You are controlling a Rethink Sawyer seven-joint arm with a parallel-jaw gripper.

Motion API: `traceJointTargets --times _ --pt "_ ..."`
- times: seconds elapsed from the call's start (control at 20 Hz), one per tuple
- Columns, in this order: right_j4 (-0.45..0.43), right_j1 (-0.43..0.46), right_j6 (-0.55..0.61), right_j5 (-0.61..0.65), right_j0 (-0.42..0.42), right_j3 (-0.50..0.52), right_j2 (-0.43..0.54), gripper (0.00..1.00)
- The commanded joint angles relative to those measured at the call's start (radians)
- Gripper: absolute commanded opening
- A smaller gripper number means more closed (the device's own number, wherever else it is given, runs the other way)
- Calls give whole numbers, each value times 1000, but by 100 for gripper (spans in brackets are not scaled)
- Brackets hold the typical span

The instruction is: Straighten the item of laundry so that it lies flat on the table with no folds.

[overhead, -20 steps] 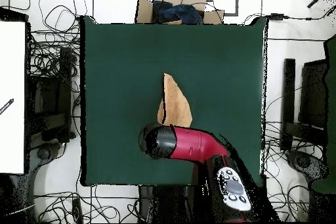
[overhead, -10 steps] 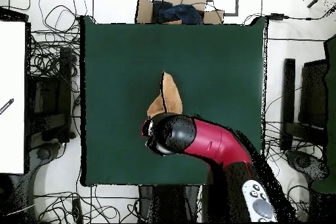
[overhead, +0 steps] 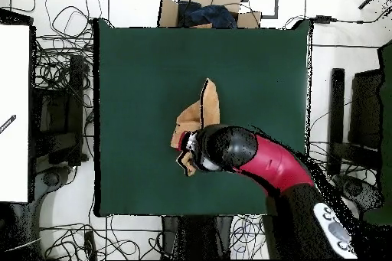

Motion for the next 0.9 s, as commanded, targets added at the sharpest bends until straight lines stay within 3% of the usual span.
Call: traceJointTargets --times 0.05,0.2,0.3,0.5,0.9 --pt "-99 175 -172 -7 -79 -39 107 0" --pt "-283 199 -183 60 -56 -156 11 0" --pt "-355 214 -191 38 -77 -183 0 0" --pt "-410 256 -177 26 -140 -186 41 0" --pt "-456 293 -138 25 -182 -194 88 0"
